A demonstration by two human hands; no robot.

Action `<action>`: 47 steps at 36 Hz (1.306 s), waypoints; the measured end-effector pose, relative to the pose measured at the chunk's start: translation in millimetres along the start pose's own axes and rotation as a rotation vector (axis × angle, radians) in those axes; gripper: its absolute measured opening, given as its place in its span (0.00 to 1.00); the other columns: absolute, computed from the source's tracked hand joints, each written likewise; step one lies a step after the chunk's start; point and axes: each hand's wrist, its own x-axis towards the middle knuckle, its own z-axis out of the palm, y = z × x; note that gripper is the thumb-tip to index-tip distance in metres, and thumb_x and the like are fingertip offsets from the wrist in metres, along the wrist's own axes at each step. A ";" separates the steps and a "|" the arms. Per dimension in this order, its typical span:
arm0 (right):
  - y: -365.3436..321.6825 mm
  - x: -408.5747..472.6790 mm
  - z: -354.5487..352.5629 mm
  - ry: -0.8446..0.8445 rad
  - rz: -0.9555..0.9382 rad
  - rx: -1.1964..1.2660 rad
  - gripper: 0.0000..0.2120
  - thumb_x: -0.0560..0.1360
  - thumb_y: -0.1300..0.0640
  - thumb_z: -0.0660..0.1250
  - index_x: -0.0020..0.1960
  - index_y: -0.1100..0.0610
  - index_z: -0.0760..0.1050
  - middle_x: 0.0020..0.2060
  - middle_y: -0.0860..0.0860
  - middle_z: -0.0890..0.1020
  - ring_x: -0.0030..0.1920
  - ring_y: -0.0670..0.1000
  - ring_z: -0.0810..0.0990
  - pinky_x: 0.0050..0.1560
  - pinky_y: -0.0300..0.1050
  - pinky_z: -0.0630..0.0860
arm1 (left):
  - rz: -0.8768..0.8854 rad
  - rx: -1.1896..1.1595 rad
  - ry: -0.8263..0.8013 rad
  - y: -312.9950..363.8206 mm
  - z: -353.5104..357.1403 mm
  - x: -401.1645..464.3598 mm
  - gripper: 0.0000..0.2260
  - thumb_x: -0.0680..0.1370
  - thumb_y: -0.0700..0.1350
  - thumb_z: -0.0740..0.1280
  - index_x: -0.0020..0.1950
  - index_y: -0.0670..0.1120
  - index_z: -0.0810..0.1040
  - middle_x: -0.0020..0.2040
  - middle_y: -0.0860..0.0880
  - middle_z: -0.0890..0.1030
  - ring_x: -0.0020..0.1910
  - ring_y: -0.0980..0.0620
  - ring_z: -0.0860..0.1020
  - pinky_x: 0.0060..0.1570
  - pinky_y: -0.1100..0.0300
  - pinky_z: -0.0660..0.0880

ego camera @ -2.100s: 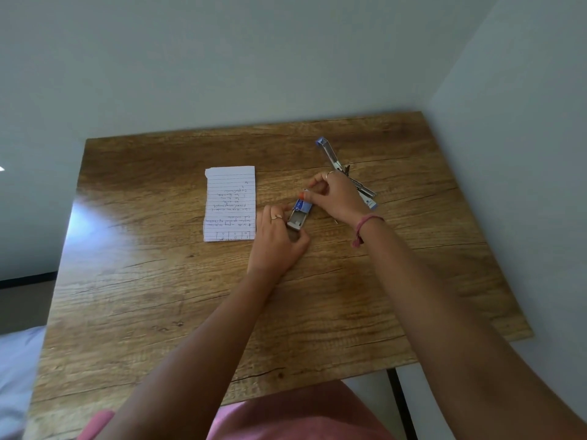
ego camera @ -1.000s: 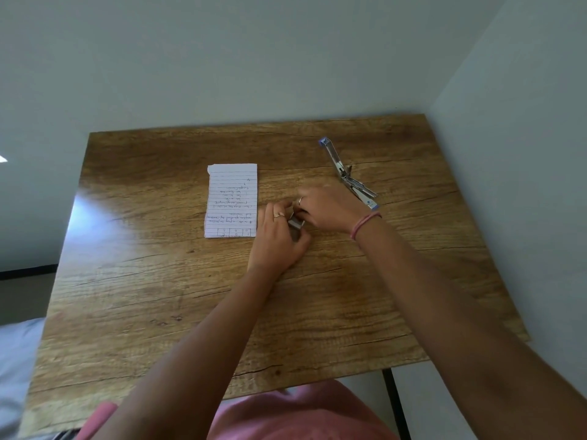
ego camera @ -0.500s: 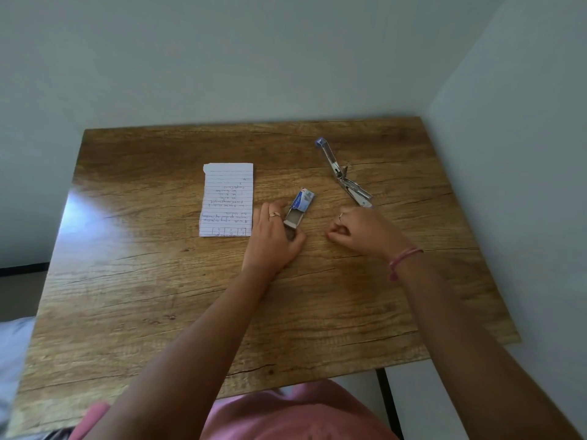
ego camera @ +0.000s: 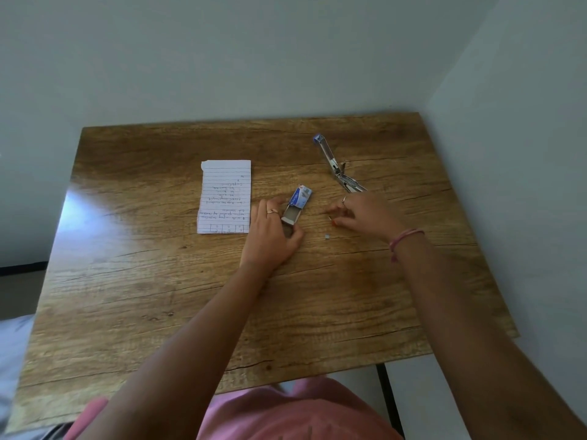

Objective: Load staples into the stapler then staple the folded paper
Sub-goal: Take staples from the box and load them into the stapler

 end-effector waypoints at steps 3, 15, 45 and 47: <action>-0.3 1.0 -0.5 -0.003 -0.005 0.011 0.14 0.77 0.52 0.67 0.62 0.49 0.78 0.55 0.48 0.82 0.54 0.48 0.79 0.56 0.46 0.75 | 0.000 0.003 0.004 -0.3 0.6 0.2 0.24 0.73 0.50 0.69 0.62 0.38 0.69 0.59 0.43 0.71 0.60 0.47 0.68 0.61 0.54 0.68; -2.4 6.7 5.4 0.029 -0.032 0.029 0.11 0.78 0.50 0.65 0.57 0.53 0.80 0.53 0.48 0.83 0.50 0.46 0.80 0.53 0.48 0.78 | -0.004 0.020 -0.002 -0.1 0.9 0.3 0.24 0.73 0.51 0.68 0.63 0.39 0.68 0.59 0.43 0.71 0.61 0.47 0.68 0.62 0.52 0.69; -41.7 53.9 13.0 0.119 0.040 0.195 0.14 0.80 0.55 0.62 0.63 0.59 0.77 0.57 0.57 0.78 0.59 0.55 0.75 0.63 0.49 0.70 | 0.006 -0.035 0.046 0.5 -0.4 0.1 0.19 0.75 0.46 0.69 0.62 0.39 0.70 0.58 0.43 0.72 0.59 0.49 0.71 0.61 0.60 0.67; -44.1 54.1 15.0 0.117 0.033 0.178 0.15 0.80 0.55 0.62 0.64 0.58 0.77 0.58 0.56 0.78 0.60 0.55 0.74 0.63 0.49 0.69 | -0.009 -0.048 0.060 -0.2 -0.3 0.3 0.18 0.76 0.46 0.69 0.62 0.39 0.70 0.57 0.44 0.73 0.58 0.49 0.71 0.60 0.62 0.67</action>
